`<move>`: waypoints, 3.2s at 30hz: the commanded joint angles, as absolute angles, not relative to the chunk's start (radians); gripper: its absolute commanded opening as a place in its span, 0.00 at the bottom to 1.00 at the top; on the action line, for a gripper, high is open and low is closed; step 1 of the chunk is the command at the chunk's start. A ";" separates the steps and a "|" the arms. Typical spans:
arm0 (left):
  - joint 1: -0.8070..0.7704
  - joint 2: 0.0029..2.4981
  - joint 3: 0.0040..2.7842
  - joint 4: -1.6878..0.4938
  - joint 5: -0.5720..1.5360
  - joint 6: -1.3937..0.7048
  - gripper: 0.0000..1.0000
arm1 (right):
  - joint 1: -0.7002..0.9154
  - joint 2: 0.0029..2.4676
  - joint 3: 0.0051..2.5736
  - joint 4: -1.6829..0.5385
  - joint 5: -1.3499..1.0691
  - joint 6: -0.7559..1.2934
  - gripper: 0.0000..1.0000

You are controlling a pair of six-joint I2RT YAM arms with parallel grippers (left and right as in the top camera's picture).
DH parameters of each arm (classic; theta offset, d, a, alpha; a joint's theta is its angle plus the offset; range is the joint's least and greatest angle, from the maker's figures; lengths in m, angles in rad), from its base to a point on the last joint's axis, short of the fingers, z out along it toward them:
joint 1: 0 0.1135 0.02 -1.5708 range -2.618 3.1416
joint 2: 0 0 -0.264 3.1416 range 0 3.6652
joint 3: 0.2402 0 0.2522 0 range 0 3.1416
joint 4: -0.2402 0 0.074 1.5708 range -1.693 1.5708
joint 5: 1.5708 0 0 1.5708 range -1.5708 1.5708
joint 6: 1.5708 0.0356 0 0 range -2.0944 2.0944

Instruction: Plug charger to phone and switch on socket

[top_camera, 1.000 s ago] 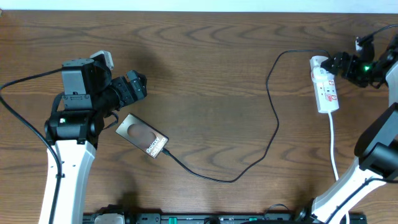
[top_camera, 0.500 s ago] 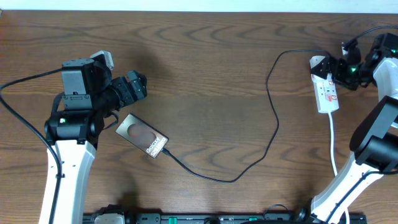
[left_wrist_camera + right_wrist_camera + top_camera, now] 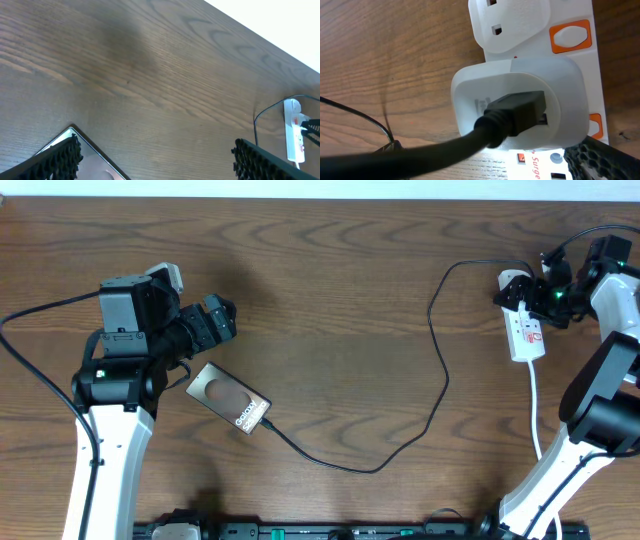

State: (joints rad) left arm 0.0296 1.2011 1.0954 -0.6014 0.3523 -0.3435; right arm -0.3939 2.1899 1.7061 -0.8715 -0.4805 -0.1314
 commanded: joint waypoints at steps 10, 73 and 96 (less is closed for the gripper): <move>0.027 1.203 1.115 -0.603 0.338 -0.353 0.95 | -0.339 2.205 1.667 -0.834 -0.483 -0.101 0.99; 0.027 1.255 1.115 -0.643 0.328 -0.368 0.95 | -0.366 2.210 1.549 -0.749 -0.477 -0.074 0.99; 0.027 1.255 1.115 -0.643 0.327 -0.368 0.95 | -0.440 2.210 1.702 -0.839 -0.477 -0.068 0.99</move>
State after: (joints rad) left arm 0.0296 1.2514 1.0954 -0.6411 0.3336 -0.3660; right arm -0.4431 2.1952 1.6875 -0.8368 -0.4667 -0.0765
